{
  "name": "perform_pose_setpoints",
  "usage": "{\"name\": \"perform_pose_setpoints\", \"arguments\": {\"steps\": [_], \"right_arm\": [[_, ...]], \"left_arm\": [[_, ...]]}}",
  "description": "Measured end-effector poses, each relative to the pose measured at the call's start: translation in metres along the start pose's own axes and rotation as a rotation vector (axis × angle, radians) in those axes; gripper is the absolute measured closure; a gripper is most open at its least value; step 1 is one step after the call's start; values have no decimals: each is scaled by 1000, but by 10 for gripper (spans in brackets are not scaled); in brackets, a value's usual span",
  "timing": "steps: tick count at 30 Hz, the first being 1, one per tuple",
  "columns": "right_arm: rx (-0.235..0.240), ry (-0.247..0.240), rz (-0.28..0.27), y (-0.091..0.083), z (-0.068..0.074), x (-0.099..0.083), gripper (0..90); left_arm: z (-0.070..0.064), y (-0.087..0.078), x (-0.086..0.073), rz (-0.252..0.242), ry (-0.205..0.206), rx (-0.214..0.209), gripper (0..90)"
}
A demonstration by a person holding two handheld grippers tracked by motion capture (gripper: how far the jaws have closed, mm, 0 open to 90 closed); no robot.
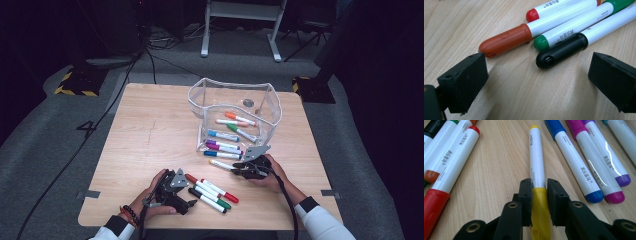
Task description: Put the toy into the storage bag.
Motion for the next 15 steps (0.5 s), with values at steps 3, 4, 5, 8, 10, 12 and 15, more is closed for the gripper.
{"name": "perform_pose_setpoints", "arguments": {"steps": [3, 4, 5, 8, 10, 12, 15], "right_arm": [[-4, -12, 4, -3, -1, 1, 751], [-6, -9, -3, -6, -1, 3, 751], [-6, -13, -10, -8, 0, 5, 751], [-17, -45, -26, -20, 3, 14, 751], [-16, -65, -46, -30, 7, 22, 751], [-30, -98, -65, -42, 10, 31, 751], [-43, -128, -96, -61, 15, 45, 752]], "left_arm": [[0, 0, 0, 0, 0, 0, 29], [0, 0, 0, 0, 0, 0, 28], [0, 0, 0, 0, 0, 0, 29], [0, 0, 0, 0, 0, 0, 28], [0, 0, 0, 0, 0, 0, 28], [0, 0, 0, 0, 0, 0, 28], [0, 0, 0, 0, 0, 0, 28]]}}
Point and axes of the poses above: each handheld gripper's, and its own axes: y roughly forward along the jaws, x roughly out of its top, z roughly to its left, the point moved 6 cm from there along y, roughly forward along the jaws, and after that the axes turned 2 degrees about x, right-handed, at the moved point
